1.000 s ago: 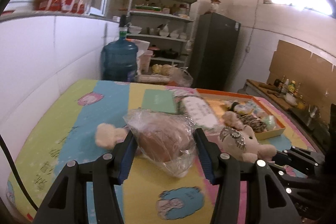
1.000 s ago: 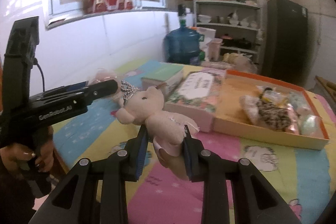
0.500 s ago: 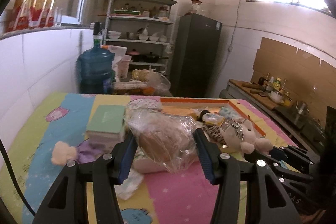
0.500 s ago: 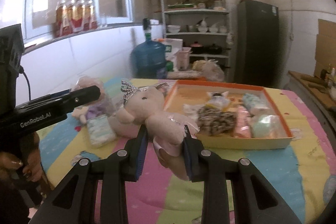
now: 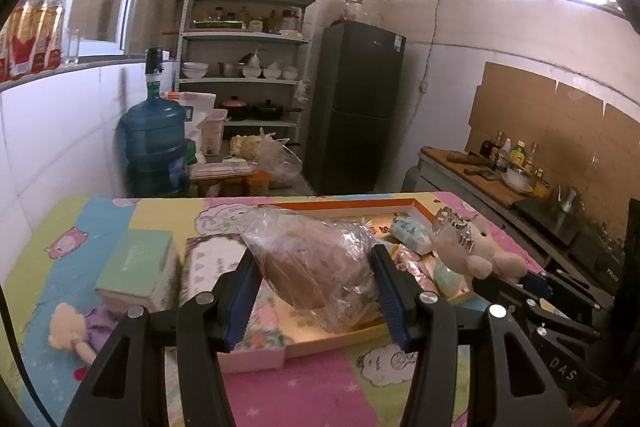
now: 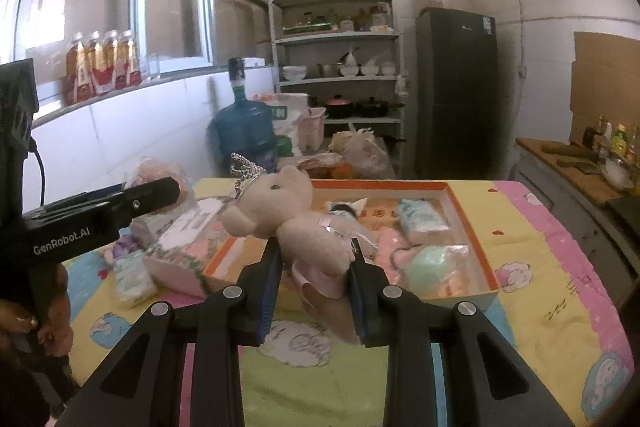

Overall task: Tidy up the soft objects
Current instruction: 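Carry the bagged bunny and pink-dressed bunny in both grippers over the orange tray box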

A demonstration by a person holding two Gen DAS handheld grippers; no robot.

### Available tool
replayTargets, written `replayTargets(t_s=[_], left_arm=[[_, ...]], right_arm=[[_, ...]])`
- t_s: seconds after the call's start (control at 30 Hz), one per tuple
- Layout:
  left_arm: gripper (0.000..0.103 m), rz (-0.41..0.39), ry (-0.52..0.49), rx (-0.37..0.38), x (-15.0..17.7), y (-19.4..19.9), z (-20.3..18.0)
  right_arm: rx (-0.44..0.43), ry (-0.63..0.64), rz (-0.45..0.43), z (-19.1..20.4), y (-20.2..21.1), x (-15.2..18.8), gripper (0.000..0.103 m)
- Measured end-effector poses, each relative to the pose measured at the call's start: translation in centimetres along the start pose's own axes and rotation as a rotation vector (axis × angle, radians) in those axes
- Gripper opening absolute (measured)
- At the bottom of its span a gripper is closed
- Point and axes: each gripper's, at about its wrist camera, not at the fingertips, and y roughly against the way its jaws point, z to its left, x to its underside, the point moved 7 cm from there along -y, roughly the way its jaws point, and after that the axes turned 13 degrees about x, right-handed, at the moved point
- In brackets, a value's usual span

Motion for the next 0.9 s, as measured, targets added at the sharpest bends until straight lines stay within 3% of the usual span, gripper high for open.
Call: replayTargets(t_s=[0.9], left_arm=[[0.055,0.076,0.023,-0.036,-1.5,-10.8,-0.3]], right_arm=[[0.057,-0.004,0.044,-4.4,-7.8,-2.5,0.032]])
